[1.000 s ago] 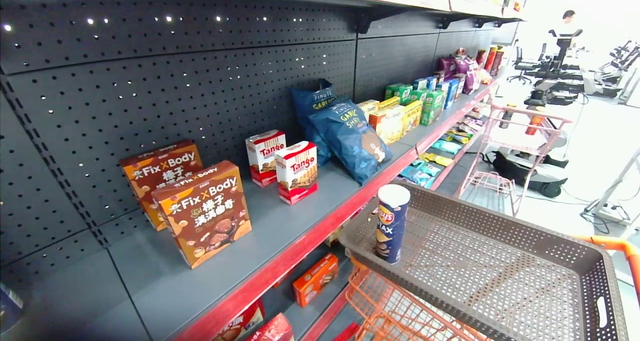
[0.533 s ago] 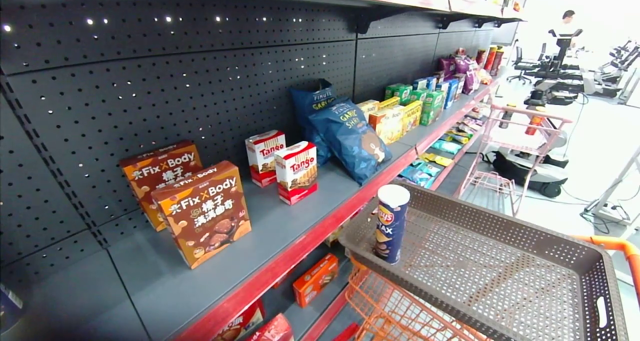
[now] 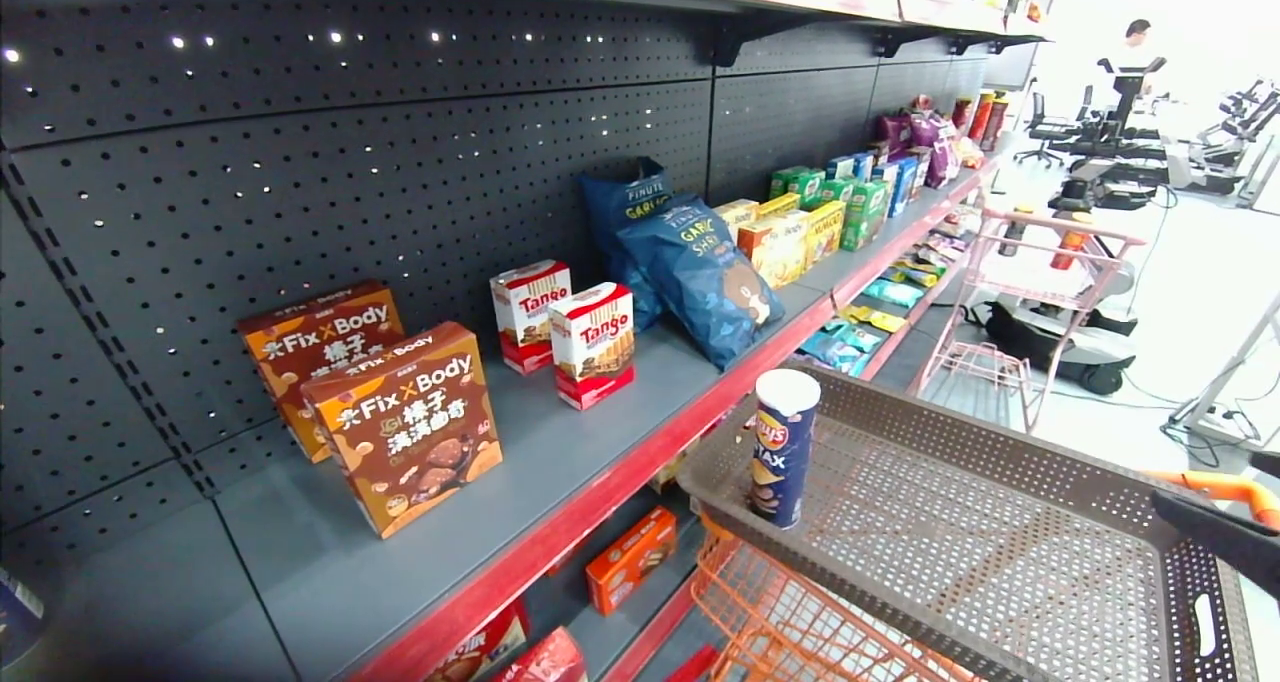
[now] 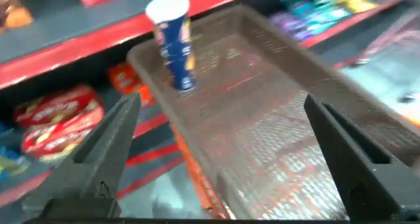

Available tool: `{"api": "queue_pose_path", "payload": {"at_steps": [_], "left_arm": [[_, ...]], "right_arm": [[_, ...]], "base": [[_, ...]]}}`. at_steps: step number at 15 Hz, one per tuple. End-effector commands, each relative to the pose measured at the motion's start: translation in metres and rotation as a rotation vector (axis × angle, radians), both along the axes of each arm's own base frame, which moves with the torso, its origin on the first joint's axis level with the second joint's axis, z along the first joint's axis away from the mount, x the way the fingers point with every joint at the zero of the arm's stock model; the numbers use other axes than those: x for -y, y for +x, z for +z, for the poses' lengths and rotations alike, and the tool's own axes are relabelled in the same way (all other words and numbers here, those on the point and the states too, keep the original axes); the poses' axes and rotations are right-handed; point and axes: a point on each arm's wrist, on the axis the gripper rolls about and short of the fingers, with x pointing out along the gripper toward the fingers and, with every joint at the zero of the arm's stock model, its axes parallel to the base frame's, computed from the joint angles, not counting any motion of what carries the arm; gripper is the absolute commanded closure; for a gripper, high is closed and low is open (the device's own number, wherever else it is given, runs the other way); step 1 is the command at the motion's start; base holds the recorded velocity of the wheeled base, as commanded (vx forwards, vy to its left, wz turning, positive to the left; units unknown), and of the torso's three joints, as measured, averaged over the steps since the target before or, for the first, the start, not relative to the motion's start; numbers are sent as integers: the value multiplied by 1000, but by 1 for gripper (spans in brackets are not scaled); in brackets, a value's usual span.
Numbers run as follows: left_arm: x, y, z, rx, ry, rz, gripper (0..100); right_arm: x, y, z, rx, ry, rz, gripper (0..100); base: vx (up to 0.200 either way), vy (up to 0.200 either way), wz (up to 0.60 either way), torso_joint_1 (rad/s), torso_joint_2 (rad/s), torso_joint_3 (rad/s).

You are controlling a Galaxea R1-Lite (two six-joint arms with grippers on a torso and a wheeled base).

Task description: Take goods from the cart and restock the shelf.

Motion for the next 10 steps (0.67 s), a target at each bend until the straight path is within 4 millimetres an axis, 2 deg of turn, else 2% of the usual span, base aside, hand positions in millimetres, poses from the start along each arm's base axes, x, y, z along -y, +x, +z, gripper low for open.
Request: {"api": "queue_pose_path", "payload": {"at_steps": [1, 2, 3, 7, 10], "left_arm": [[0, 0, 0, -2, 0, 0, 0], [0, 0, 0, 0, 0, 0, 0], [0, 0, 0, 0, 0, 0, 0], [0, 0, 0, 0, 0, 0, 0], [0, 0, 0, -2, 0, 0, 0]], "right_arm": [[-25, 51, -24, -142, -21, 113, 0], [-26, 53, -25, -146, -22, 116, 0], [-33, 74, -40, -189, -33, 122, 0], [-61, 109, -70, -157, -20, 199, 0], [-81, 152, -82, -163, -18, 240, 0]], "base": [[0, 0, 0, 0, 0, 0], [0, 0, 0, 0, 0, 0], [0, 0, 0, 0, 0, 0], [0, 0, 0, 0, 0, 0], [0, 0, 0, 0, 0, 0]]}}
